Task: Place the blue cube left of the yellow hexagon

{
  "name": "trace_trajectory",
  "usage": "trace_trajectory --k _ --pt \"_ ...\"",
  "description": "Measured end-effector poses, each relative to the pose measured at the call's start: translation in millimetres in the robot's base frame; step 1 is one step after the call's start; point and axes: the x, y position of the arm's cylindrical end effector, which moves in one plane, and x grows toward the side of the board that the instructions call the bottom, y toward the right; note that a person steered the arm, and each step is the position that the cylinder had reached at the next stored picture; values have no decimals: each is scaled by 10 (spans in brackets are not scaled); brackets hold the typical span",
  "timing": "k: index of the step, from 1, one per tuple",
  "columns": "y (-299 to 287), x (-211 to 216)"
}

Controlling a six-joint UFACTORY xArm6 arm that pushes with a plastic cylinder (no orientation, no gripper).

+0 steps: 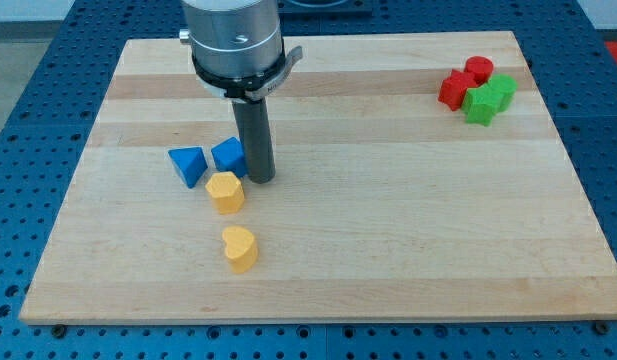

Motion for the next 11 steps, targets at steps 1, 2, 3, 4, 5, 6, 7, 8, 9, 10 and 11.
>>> trace_trajectory --k 1,2,3,4,5,6,7,8,9,10,11 --pt "-53 260" --pt "267 159" --pt "272 127" --pt "59 -298" --pt "-134 -471" --pt "-137 -471" --pt "-226 -206" --pt "-230 -167" --pt "-353 -129" --pt "-542 -57" --pt "-628 15"
